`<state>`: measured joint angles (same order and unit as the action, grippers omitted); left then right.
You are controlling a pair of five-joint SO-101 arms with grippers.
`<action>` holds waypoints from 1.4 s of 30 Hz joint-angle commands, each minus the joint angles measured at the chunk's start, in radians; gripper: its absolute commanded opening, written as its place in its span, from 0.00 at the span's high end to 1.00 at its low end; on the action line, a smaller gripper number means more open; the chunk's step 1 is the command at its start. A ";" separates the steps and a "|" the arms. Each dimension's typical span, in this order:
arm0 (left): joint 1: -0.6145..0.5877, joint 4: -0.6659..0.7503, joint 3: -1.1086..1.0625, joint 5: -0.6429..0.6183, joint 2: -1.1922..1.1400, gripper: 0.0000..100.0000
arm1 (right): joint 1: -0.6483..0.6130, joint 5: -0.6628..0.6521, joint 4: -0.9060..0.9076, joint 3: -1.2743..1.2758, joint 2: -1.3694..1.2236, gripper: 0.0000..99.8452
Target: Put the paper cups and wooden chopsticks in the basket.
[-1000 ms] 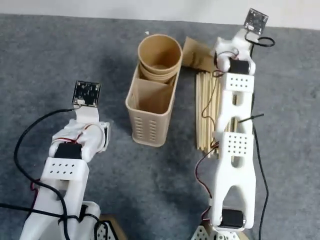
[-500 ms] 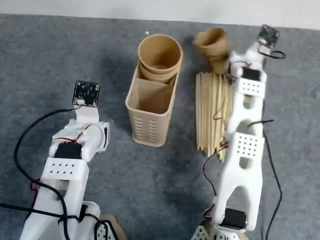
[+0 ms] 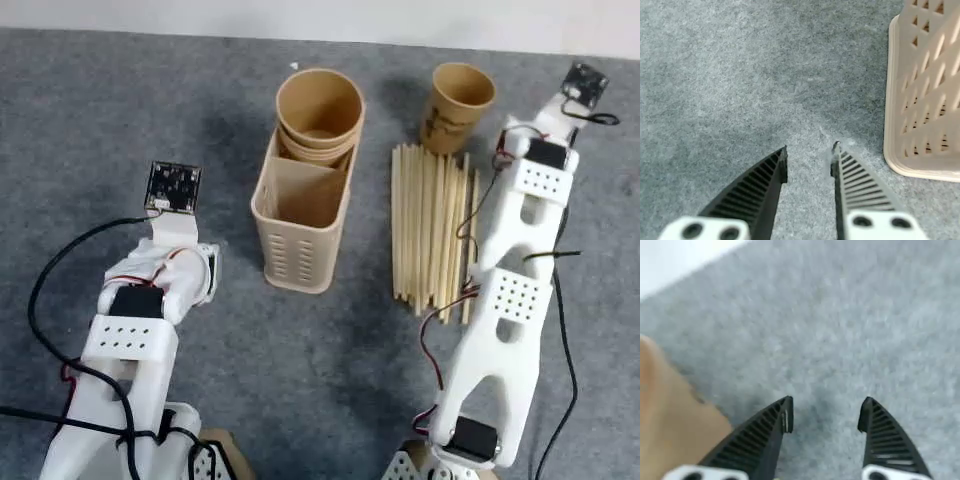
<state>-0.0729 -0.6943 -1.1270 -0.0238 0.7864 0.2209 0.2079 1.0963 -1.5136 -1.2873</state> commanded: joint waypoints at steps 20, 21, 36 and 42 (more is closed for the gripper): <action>0.015 0.017 0.007 -0.005 0.021 0.83 | -0.165 -0.018 0.056 0.082 0.308 0.77; 0.015 0.017 0.007 -0.005 0.021 0.83 | -0.160 -0.018 0.028 0.128 0.308 0.77; 0.015 0.017 0.005 -0.005 0.021 0.83 | -0.136 -0.018 -0.051 0.328 0.309 0.91; 0.015 0.017 0.005 -0.005 0.022 0.83 | -0.127 -0.017 -0.018 0.286 0.338 1.00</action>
<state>-0.0729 -0.6943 -1.1270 -0.0238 0.7864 0.0829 0.2002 1.0610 -1.1761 -1.0541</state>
